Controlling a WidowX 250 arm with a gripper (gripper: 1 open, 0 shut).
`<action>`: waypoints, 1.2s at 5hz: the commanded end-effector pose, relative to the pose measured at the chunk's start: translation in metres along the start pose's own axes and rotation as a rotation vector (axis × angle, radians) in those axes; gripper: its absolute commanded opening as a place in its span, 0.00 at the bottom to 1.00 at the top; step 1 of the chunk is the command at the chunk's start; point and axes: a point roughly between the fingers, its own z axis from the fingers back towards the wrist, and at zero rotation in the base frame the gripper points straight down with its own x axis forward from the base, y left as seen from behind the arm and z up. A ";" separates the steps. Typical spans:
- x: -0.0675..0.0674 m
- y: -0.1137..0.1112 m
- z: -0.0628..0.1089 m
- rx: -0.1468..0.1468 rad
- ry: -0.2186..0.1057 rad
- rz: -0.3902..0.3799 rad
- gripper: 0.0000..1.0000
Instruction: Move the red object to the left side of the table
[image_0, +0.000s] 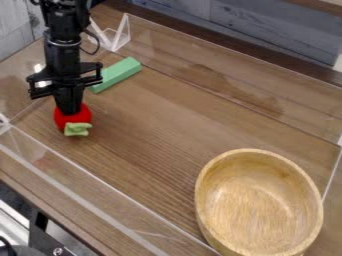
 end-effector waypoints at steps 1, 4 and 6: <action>-0.008 -0.007 -0.016 0.040 0.078 0.017 0.00; -0.021 -0.011 -0.016 0.053 0.101 0.042 1.00; -0.030 -0.006 -0.006 0.052 0.104 0.056 1.00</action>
